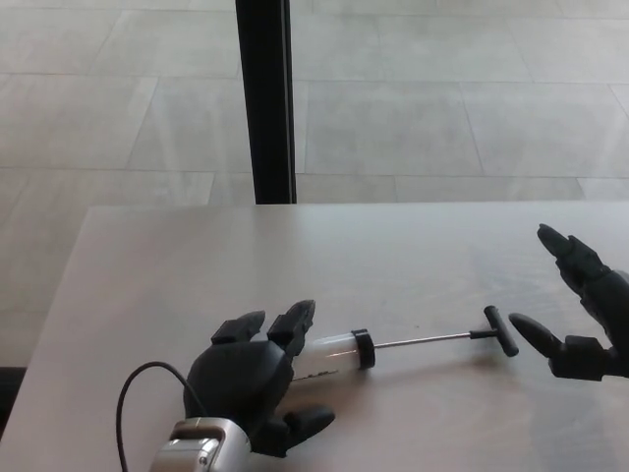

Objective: The robot uses its left hand to lift the air pump kept on the middle of the desk and use the right hand to pull out the handle

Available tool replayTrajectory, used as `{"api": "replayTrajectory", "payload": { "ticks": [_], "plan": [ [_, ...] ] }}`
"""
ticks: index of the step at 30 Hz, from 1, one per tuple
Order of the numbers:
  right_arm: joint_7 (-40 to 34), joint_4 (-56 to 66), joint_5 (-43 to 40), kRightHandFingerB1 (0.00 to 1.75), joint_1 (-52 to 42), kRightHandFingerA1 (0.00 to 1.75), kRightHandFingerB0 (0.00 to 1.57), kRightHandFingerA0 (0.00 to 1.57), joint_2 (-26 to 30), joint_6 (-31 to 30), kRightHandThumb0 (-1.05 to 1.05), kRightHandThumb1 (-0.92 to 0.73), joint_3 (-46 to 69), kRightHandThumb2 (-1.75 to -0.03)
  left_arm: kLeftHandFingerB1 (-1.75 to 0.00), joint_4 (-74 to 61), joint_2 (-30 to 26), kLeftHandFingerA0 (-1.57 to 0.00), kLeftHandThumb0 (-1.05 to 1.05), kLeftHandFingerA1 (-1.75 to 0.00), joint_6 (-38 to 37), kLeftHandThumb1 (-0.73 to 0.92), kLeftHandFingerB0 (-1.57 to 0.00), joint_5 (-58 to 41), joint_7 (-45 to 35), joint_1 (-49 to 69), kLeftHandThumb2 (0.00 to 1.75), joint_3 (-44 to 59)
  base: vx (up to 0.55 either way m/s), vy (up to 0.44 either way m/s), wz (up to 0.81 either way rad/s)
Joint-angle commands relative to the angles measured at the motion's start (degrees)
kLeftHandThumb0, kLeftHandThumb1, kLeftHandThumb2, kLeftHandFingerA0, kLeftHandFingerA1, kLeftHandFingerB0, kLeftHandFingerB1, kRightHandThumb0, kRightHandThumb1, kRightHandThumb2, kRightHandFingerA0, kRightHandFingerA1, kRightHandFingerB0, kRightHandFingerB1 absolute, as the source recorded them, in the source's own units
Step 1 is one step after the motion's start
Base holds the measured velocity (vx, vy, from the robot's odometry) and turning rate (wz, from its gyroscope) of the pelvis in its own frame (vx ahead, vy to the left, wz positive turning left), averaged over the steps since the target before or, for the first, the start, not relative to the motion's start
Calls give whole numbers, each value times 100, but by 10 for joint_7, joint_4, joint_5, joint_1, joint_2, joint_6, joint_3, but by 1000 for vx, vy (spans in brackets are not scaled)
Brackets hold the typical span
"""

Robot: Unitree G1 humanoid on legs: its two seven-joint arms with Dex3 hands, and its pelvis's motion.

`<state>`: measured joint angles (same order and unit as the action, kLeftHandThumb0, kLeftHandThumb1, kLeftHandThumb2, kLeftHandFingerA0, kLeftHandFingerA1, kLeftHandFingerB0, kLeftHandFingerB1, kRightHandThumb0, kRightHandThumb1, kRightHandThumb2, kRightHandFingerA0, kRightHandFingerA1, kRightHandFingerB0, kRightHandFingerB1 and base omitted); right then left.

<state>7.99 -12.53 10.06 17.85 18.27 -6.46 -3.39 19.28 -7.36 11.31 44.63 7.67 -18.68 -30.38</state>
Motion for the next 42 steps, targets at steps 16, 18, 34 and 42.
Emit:
{"api": "replayTrajectory", "payload": {
  "ticks": [16, 18, 34, 42],
  "plan": [
    [10, 3, -52, 0, -13, 0, 0, 0, 11, -3, -94, -74, 71, -62, -17, -112, -19, 0, -93, -20, 32, 86, 0, -175, -130, 38, 66, 193, 0, 0, 0],
    [19, 2, -57, 0, -17, 0, 0, 0, 22, -3, -93, -74, 84, -63, -7, -157, 24, 0, -95, -20, -8, 67, -1, -262, -93, 32, 105, 287, 0, 0, 0],
    [44, -72, -97, 0, -97, 0, 0, 0, 180, 53, -98, -75, 268, -63, -27, -209, -144, 0, -85, -29, 80, 64, -6, -589, -264, 57, 102, 784, 0, 0, 0],
    [25, -254, -150, 0, -182, 24, 0, 0, 289, 148, -105, -64, 434, -103, -35, 74, -248, -2, -80, -45, 48, 59, -7, -615, -245, 231, 99, 1024, 0, 0, 0]
  ]
}}
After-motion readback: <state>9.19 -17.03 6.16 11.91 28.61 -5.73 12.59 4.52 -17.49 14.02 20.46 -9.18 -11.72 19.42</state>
